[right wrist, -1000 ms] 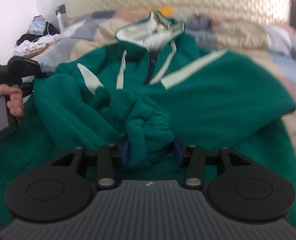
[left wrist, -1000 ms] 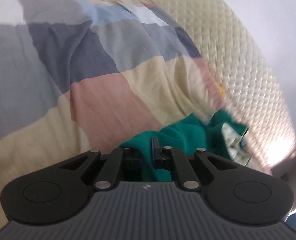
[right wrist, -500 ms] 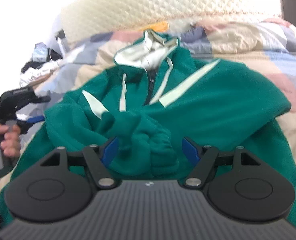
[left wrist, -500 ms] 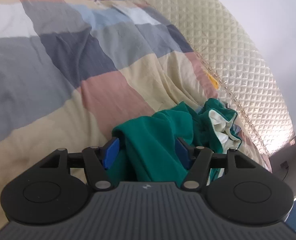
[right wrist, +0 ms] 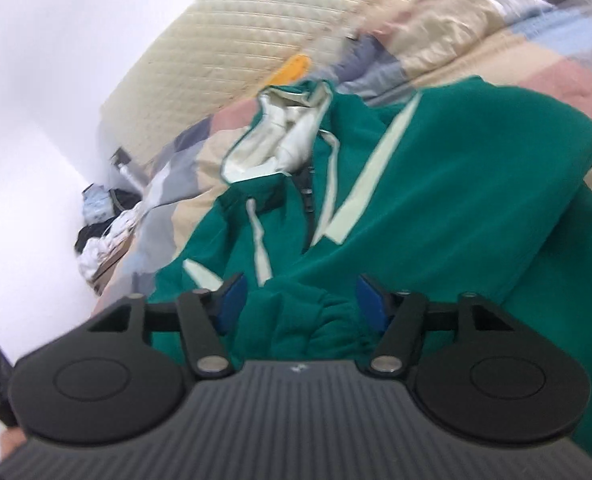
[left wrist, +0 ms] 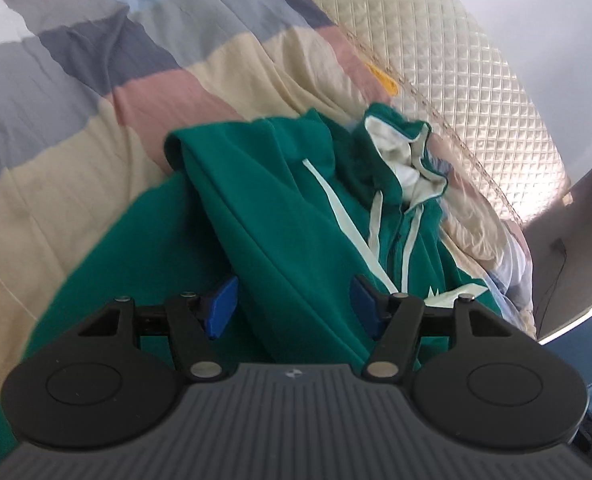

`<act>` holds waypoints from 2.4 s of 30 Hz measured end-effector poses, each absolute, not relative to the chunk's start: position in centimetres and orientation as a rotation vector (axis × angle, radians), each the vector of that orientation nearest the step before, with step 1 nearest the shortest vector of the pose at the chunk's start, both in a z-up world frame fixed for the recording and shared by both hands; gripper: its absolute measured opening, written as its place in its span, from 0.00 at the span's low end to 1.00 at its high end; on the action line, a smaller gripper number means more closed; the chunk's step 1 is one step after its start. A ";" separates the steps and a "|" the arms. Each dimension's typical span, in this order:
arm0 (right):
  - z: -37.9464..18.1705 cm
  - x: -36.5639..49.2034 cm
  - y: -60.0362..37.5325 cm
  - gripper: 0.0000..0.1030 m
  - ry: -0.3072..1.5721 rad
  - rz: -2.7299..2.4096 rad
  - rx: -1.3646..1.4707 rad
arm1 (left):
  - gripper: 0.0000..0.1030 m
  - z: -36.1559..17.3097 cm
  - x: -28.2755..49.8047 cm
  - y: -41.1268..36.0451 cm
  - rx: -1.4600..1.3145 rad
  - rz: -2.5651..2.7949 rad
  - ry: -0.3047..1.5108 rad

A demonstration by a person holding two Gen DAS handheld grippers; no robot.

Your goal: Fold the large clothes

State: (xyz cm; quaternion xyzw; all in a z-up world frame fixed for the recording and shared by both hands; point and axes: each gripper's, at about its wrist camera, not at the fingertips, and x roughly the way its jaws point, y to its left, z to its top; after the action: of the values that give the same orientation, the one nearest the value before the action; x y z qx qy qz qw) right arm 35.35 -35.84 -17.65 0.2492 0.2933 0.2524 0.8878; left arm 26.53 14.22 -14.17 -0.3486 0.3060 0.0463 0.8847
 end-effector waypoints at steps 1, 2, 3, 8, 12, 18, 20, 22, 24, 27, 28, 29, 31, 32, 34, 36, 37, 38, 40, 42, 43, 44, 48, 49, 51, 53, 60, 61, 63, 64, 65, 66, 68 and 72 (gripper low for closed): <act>-18.0 35.8 -35.7 0.58 0.620 0.519 0.516 | 0.65 -14.4 26.7 14.1 -0.732 0.095 0.645; -18.5 36.3 -35.5 0.56 0.637 0.516 0.514 | 0.65 -14.7 26.9 14.0 -0.737 0.095 0.655; -19.1 36.8 -35.4 0.56 0.659 0.514 0.521 | 0.65 -15.0 27.1 13.9 -0.739 0.096 0.664; -21.4 38.1 -34.6 0.55 0.769 0.573 0.581 | 0.65 -16.2 28.1 13.7 -0.728 0.109 0.686; -20.6 37.8 -33.1 0.53 0.775 0.597 0.439 | 0.64 -16.7 28.8 13.8 -0.736 0.122 0.686; -19.7 37.2 -33.1 0.37 0.747 0.615 0.378 | 0.42 -16.5 29.1 14.0 -0.736 0.155 0.661; -18.9 36.6 -33.4 0.35 0.705 0.620 0.364 | 0.20 -16.1 28.9 14.2 -0.731 0.162 0.642; -17.7 35.8 -33.7 0.34 0.641 0.613 0.356 | 0.12 -15.5 28.5 14.7 -0.754 0.146 0.595; -16.4 34.8 -34.4 0.34 0.562 0.601 0.362 | 0.10 -14.8 27.9 15.4 -0.798 0.133 0.530; -15.0 33.3 -35.1 0.34 0.470 0.542 0.328 | 0.10 -13.9 27.6 15.6 -0.761 0.153 0.499; -14.8 32.9 -35.2 0.34 0.455 0.508 0.301 | 0.10 -13.9 27.7 15.5 -0.753 0.154 0.500; -14.9 32.7 -35.2 0.34 0.453 0.478 0.272 | 0.10 -14.0 27.8 15.4 -0.745 0.154 0.509; -15.8 32.6 -34.9 0.34 0.500 0.427 0.220 | 0.10 -14.4 28.1 14.9 -0.698 0.173 0.541; -16.6 32.8 -34.7 0.34 0.544 0.414 0.210 | 0.10 -14.6 28.3 14.6 -0.667 0.187 0.560; -18.4 33.4 -34.3 0.35 0.631 0.397 0.202 | 0.10 -15.2 28.7 13.8 -0.589 0.198 0.596; -19.4 33.7 -33.9 0.35 0.663 0.396 0.184 | 0.11 -15.5 28.8 13.5 -0.540 0.199 0.614; -19.6 34.0 -33.8 0.36 0.660 0.392 0.169 | 0.11 -15.6 28.8 13.5 -0.536 0.193 0.621; -19.5 34.1 -33.8 0.38 0.661 0.390 0.172 | 0.12 -15.5 28.7 13.5 -0.530 0.194 0.626; -19.4 34.4 -34.5 0.40 0.667 0.391 0.237 | 0.18 -15.3 28.4 13.9 -0.541 0.195 0.643; -19.1 34.1 -34.8 0.45 0.653 0.398 0.261 | 0.29 -14.8 28.0 14.4 -0.554 0.204 0.649; -18.8 33.7 -34.9 0.47 0.639 0.398 0.253 | 0.44 -14.5 27.7 14.5 -0.543 0.221 0.644; -18.5 33.2 -34.7 0.47 0.623 0.396 0.242 | 0.56 -14.0 27.3 14.4 -0.520 0.245 0.636; -16.6 31.3 -34.7 0.51 0.530 0.428 0.226 | 0.59 -11.7 25.8 13.5 -0.425 0.241 0.572; -16.2 30.8 -34.6 0.51 0.506 0.443 0.220 | 0.59 -11.2 25.4 13.1 -0.412 0.223 0.558; -15.5 30.1 -34.2 0.51 0.462 0.477 0.201 | 0.59 -10.4 24.8 11.8 -0.370 0.179 0.530; -15.2 29.6 -33.6 0.51 0.433 0.514 0.176 | 0.59 -10.1 24.6 10.3 -0.320 0.126 0.518; -16.5 30.4 -31.1 0.50 0.473 0.573 0.092 | 0.59 -12.1 26.4 6.8 -0.216 0.023 0.585; -17.0 30.6 -30.9 0.50 0.478 0.567 0.082 | 0.58 -12.8 26.8 6.7 -0.212 0.017 0.607; -18.3 31.5 -30.7 0.48 0.514 0.558 0.053 | 0.58 -14.3 27.7 6.4 -0.192 0.009 0.656; -18.9 31.9 -30.6 0.48 0.531 0.560 0.046 | 0.58 -15.0 28.2 6.4 -0.173 0.002 0.678; -19.4 32.2 -30.5 0.48 0.544 0.565 0.042 | 0.58 -15.7 28.5 6.2 -0.146 -0.006 0.697; -19.9 32.4 -30.4 0.48 0.555 0.573 0.034 | 0.59 -16.3 28.8 6.2 -0.128 -0.010 0.706; -20.5 32.4 -29.8 0.48 0.562 0.580 -0.006 | 0.59 -17.0 29.2 6.5 -0.133 -0.014 0.714; -21.4 31.9 -29.2 0.48 0.558 0.581 -0.048 | 0.59 -17.3 29.2 6.6 -0.141 -0.011 0.710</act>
State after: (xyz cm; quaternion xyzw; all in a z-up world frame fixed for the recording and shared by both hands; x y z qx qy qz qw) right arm 31.91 -29.16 -21.42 -0.0234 0.2715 0.2825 0.9198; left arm 29.24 6.57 -17.34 -0.0690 0.3475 -0.0056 0.9351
